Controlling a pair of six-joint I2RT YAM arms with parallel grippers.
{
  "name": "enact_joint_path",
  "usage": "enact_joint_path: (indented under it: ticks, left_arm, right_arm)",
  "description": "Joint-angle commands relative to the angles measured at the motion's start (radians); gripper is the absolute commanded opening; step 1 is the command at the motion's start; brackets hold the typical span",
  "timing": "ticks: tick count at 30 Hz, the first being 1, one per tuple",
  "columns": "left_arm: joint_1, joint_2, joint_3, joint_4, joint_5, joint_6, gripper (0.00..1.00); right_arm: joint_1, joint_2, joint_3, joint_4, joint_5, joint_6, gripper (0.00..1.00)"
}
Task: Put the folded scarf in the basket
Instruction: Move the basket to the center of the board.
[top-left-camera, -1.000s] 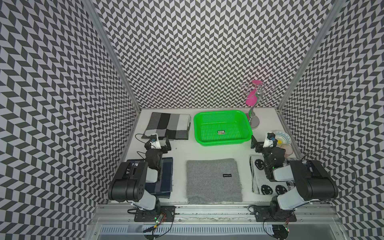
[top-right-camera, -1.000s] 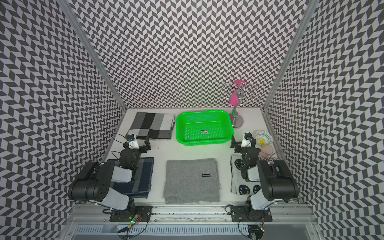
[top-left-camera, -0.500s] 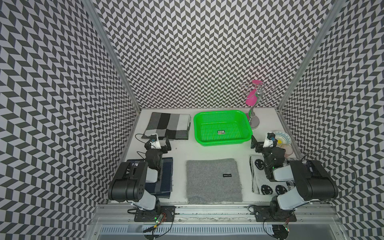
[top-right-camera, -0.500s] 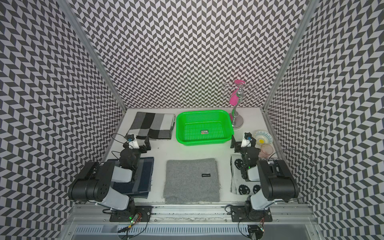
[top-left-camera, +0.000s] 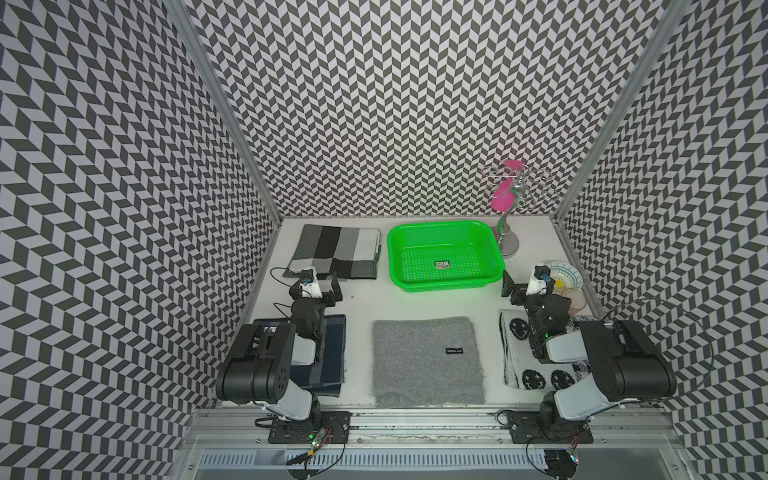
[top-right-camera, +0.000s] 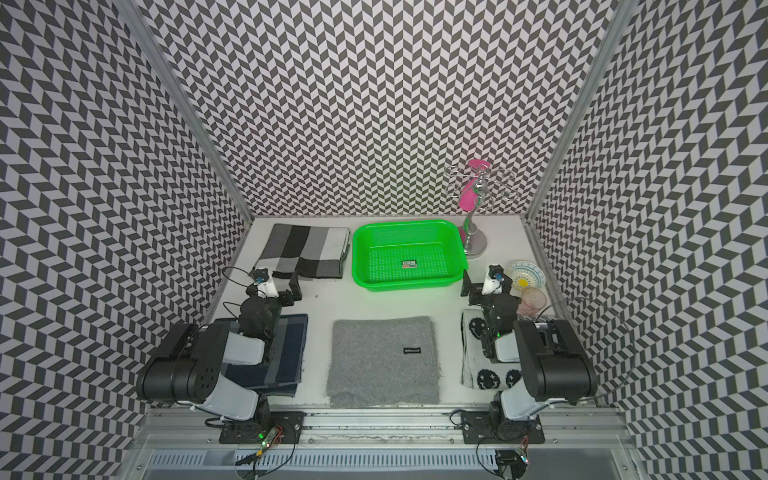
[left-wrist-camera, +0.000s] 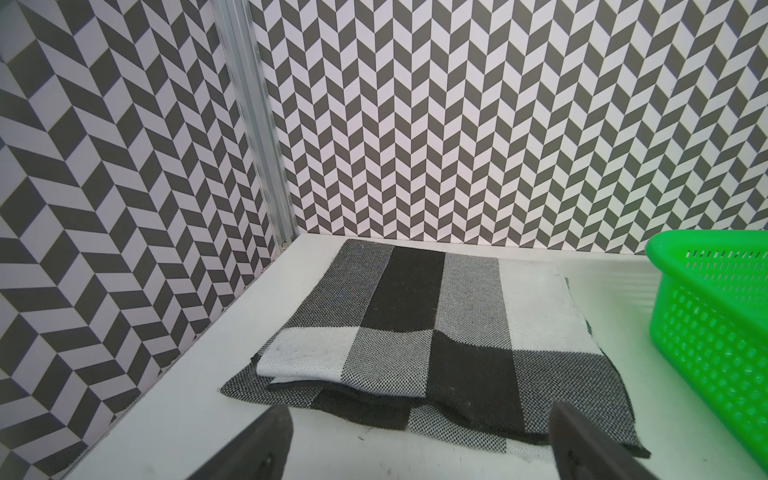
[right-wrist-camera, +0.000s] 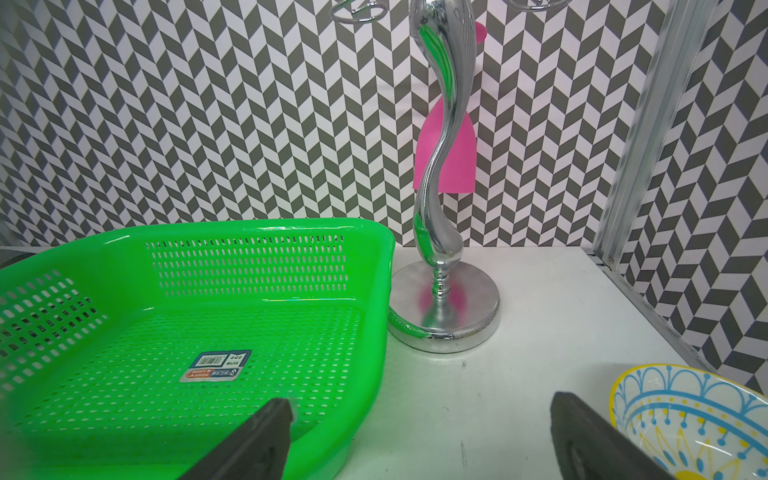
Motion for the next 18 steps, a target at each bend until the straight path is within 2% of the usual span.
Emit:
enact_joint_path:
  ticks: [1,3,5,7,9,11,13,16,18]
  left_arm:
    - [-0.002,-0.015,0.012,-0.007,-0.020,-0.008,0.99]
    - [-0.016,-0.099,0.019,-0.090,-0.061,-0.004,0.99]
    - [-0.055,-0.211,0.075,-0.303,-0.171,-0.025,1.00]
    - [-0.085,-0.292,0.169,-0.527,-0.251,-0.146,1.00]
    - [-0.114,-0.342,0.263,-0.671,-0.181,-0.215,1.00]
    - [-0.161,-0.350,0.304,-0.701,-0.159,-0.232,0.99]
    - [-0.171,-0.333,0.332,-0.713,-0.068,-0.265,1.00]
    - [-0.180,-0.246,0.388,-0.730,0.121,-0.306,0.99]
    - [-0.207,-0.167,0.465,-0.809,0.169,-0.306,1.00]
  right_arm:
    - [0.003,-0.020,-0.022,0.083,0.024,0.016,0.99]
    - [0.003,-0.100,-0.019,-0.002,0.021,0.009,0.99]
    - [0.003,-0.188,0.029,-0.177,0.025,0.016,1.00]
    - [0.003,-0.235,0.127,-0.422,0.021,0.053,1.00]
    - [0.004,-0.219,0.202,-0.550,-0.032,0.113,1.00]
    - [0.016,-0.199,0.262,-0.640,-0.074,0.119,1.00]
    - [0.021,-0.156,0.332,-0.732,-0.109,0.137,1.00]
    - [0.021,-0.076,0.435,-0.851,-0.148,0.154,1.00]
    - [0.021,-0.031,0.476,-0.878,-0.167,0.160,0.98]
